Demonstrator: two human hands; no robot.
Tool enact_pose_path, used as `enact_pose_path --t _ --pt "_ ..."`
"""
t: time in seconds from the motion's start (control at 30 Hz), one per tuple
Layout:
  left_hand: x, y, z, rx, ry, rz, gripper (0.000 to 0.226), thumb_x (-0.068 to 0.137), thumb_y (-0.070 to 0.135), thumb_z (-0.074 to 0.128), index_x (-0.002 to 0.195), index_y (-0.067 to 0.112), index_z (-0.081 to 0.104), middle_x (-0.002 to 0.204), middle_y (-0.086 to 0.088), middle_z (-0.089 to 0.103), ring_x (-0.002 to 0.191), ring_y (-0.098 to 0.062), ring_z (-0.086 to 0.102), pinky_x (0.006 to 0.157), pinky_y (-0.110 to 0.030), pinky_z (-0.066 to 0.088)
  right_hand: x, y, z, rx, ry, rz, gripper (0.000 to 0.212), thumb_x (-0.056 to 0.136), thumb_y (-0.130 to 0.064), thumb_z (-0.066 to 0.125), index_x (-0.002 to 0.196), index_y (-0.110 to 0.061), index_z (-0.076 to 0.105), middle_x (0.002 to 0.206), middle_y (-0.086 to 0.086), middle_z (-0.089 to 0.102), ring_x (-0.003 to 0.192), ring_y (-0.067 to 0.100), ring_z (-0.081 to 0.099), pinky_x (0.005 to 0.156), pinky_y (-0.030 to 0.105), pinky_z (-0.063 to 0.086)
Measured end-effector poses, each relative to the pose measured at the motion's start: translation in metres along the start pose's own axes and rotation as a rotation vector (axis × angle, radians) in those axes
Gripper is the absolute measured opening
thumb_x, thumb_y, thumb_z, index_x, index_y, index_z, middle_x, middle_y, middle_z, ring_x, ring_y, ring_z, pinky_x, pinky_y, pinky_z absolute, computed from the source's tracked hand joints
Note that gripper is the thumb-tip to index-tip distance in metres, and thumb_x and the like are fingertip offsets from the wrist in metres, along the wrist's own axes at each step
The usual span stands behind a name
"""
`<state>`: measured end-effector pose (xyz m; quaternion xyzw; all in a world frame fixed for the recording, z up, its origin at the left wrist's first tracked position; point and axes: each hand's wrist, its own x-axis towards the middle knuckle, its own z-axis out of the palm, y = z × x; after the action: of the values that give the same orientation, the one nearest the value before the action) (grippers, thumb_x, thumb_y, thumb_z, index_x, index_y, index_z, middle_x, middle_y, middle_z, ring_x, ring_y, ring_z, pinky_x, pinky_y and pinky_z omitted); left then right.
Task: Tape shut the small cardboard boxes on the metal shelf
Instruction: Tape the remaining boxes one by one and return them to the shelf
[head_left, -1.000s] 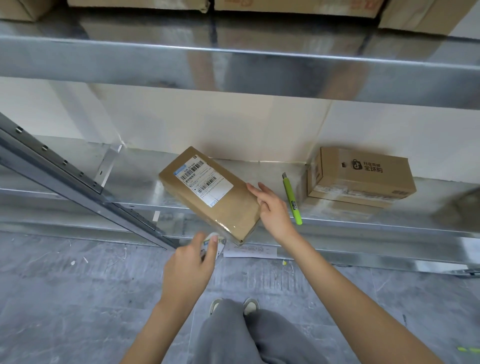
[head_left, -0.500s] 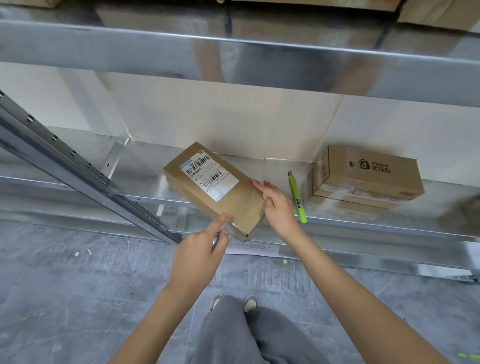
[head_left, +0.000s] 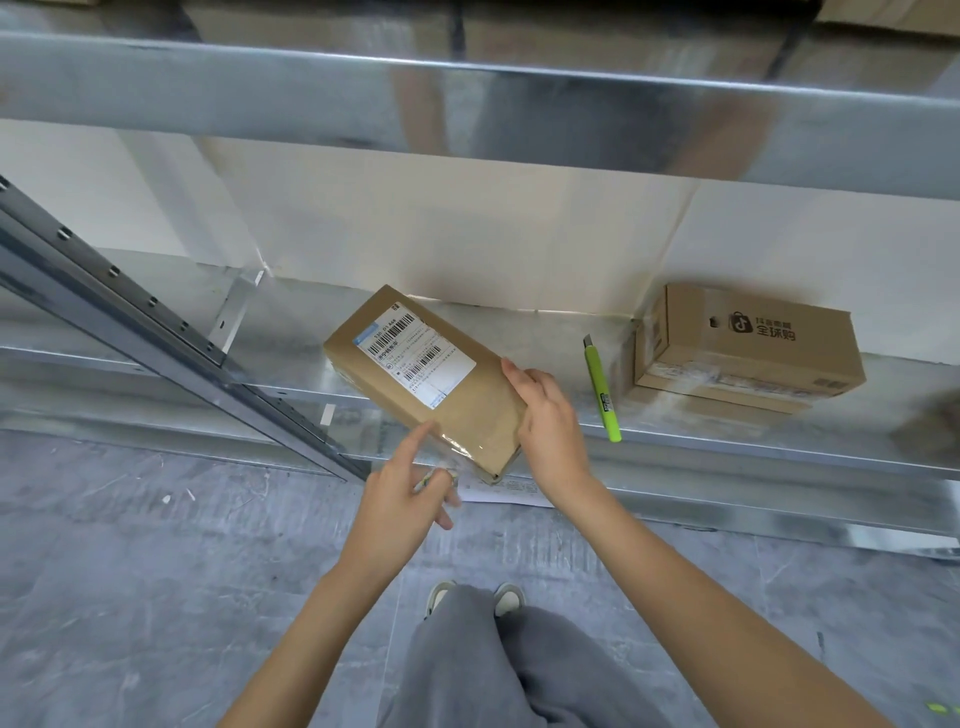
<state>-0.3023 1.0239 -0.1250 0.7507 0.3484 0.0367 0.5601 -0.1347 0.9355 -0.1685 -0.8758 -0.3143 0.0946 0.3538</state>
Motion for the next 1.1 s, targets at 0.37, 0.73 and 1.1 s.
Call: enact_pose_path --t 0.37,0.73,1.1 --pt "0.016 -0.021 0.003 -0.081 -0.031 0.014 0.079 0.088 0.013 0.052 0.135 0.071 0.024 0.077 0.007 0.066 0.064 -0.01 0.063 0.061 -0.023 0.044 -0.013 0.019 -0.02 -0.46 -0.237 -0.387 0.093 0.088 -0.073 0.03 0.155 -0.014 0.006 0.163 -0.003 -0.005 0.149 0.011 -0.01 0.118 0.054 -0.007" --pt "0.023 -0.02 0.0 -0.029 -0.041 0.018 0.073 0.079 0.027 0.049 0.134 0.068 0.025 0.075 0.013 0.065 0.065 -0.018 0.057 0.074 -0.046 0.052 -0.045 0.011 0.007 -0.724 -0.088 -0.7 0.072 0.092 -0.042 0.056 0.146 -0.001 0.035 0.154 0.015 0.031 0.143 0.027 0.03 0.113 0.052 0.032" --pt "0.025 -0.018 0.009 -0.068 -0.028 -0.016 0.076 0.078 0.032 0.046 0.145 0.057 0.021 0.082 0.014 0.066 0.068 -0.018 0.056 0.065 -0.034 0.046 -0.053 0.012 0.01 -0.717 -0.049 -0.799 0.057 0.097 0.005 0.006 0.14 0.003 0.045 0.147 0.017 0.043 0.137 0.032 0.04 0.108 0.041 0.041"
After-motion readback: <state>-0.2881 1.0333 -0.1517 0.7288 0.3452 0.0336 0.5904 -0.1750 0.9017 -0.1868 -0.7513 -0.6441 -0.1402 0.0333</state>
